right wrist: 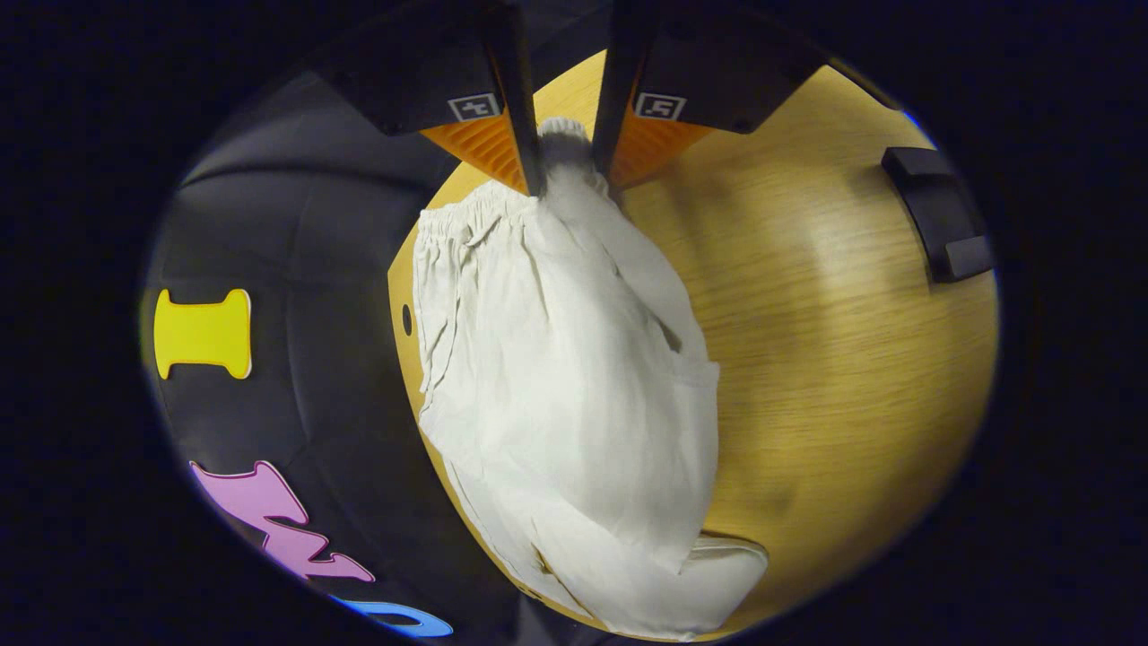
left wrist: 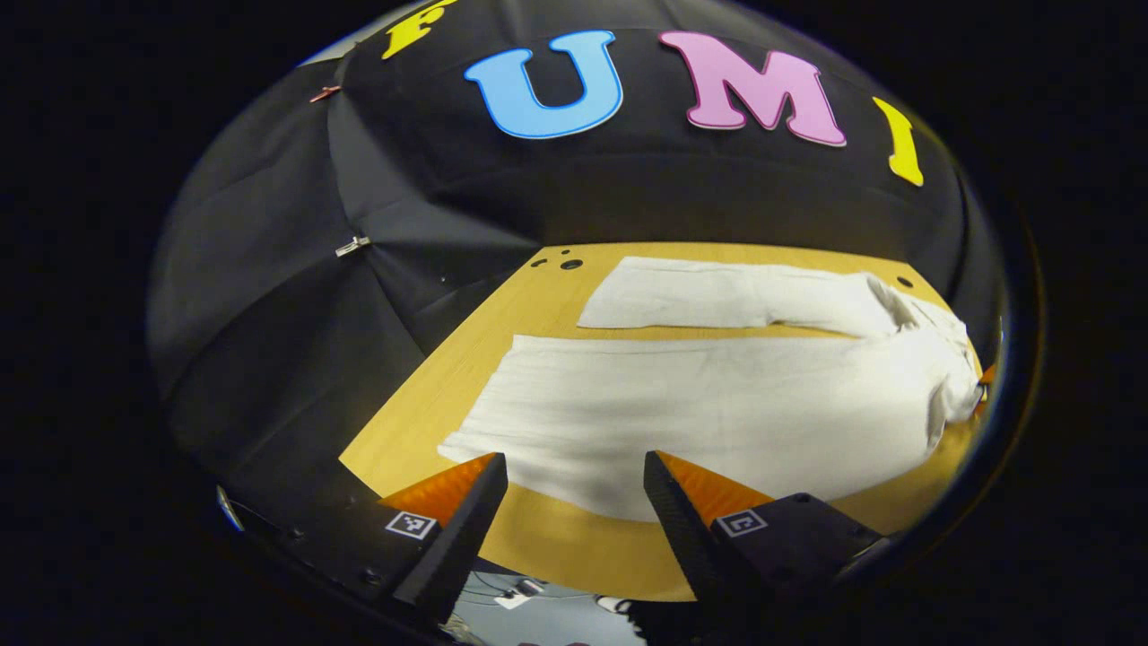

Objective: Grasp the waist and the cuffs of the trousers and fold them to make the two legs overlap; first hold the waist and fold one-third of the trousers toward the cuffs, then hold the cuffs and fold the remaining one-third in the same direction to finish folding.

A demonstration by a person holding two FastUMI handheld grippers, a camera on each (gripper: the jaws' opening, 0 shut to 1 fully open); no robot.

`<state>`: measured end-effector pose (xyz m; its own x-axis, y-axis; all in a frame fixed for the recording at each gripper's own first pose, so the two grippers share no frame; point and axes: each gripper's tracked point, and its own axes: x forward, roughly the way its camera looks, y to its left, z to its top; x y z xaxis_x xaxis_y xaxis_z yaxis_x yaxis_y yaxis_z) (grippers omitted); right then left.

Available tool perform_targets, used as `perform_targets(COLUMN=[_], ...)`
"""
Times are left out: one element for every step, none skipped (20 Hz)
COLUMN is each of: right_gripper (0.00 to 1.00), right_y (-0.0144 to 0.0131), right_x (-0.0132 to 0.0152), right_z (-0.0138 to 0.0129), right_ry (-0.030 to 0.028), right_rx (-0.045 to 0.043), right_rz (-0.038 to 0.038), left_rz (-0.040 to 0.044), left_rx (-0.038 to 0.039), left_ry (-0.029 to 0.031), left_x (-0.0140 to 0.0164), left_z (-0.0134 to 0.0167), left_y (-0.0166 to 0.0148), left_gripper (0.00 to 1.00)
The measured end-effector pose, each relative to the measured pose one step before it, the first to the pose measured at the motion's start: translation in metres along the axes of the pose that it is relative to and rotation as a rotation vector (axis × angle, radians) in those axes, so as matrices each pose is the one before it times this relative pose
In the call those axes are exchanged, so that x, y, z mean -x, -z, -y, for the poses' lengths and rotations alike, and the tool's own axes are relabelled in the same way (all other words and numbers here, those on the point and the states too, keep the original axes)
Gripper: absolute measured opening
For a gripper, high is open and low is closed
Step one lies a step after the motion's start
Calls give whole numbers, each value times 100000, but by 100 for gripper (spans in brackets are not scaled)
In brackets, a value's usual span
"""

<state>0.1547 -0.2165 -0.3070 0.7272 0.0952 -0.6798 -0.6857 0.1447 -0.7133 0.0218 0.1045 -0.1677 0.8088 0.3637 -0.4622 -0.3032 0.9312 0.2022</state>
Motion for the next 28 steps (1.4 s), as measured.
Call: perform_targets(right_gripper=[39,36,33,32,28,28,24,22,22,18,18,17,11,11,8,8,8,8,8,8,8,8,8,8,8,8,8,8], right_y=[-6,115,-157,147,-119,77,27,85,93,47,-128,-152,109,-10,-64,147,234,-17,9,-263,12,77,39,25,-114,-48,3,81], right_x=[16,-286,12,89,-164,-142,102,-67,239,-422,33,340,-50,-135,-46,-215,-116,-161,42,272,111,-120,38,-64,7,132,42,-88], right_z=[7,105,-80,36,-32,-123,63,-52,69,69,-112,38,-149,64,97,8,118,65,-6,-60,-36,-41,-41,47,55,-7,-8,10], right_ry=[121,-363,-569,-271,-342,-1080,-462,-1691,-878,-2076,-2165,-1301,-1978,-1533,-1400,-1419,-456,1065,1715,1762,1150,397,-120,-96,502,820,943,933], right_rx=[-49,-246,-276,179,855,1102,407,-648,-1931,-2153,-1092,-130,911,1955,1188,28,-571,1213,3227,3099,1609,-225,-1157,-591,741,1212,698,-280], right_rz=[-197,-508,567,-417,13,-282,-788,-530,-1195,-968,-777,248,-620,-45,-748,-701,-628,62,200,-130,-55,-388,-286,-303,-90,-17,-87,-101], left_rz=[66,1482,1951,1233,670,-270,-1878,-3379,-4286,-3138,-2282,-1665,-900,-11,540,852,839,701,1023,1477,1856,2023,2795,2943,2662,1850,707,-127], left_rx=[-5902,-6426,-6359,-6050,-6124,-4942,-6677,-7837,-8544,-7382,-5728,-4463,-3571,-3611,-3963,-4558,-5141,-5491,-6596,-5836,-4817,-4136,-4024,-4277,-4325,-3553,-3105,-2785], left_ry=[-945,-2439,-2272,-731,327,1115,1801,1004,-634,-535,140,343,509,497,584,863,1329,1665,284,1111,1764,2575,3681,3006,2733,2088,2432,2229], left_x=[-552,-394,-585,-579,-372,-482,-726,-700,-453,-735,-481,-690,-674,-763,-616,-889,-1160,-828,-682,-589,-537,-290,-307,-167,-347,-141,-349,-106], left_z=[-1120,-1351,-1308,-1028,-808,-533,-477,-469,-770,-342,-134,-162,-233,-384,-330,-460,-381,-82,-489,-579,-237,67,250,59,-46,-135,-124,-202], left_y=[590,128,37,353,990,1001,1433,1790,2048,1990,1418,1004,559,713,98,-156,-404,-179,-359,-468,-553,-592,-988,-1023,-905,-615,-496,-225], left_gripper=[97,97,97,96,97,96,96,96,96,96,96,96,96,97,96,96,96,96,96,96,96,95,94,91,84,80,73,70])
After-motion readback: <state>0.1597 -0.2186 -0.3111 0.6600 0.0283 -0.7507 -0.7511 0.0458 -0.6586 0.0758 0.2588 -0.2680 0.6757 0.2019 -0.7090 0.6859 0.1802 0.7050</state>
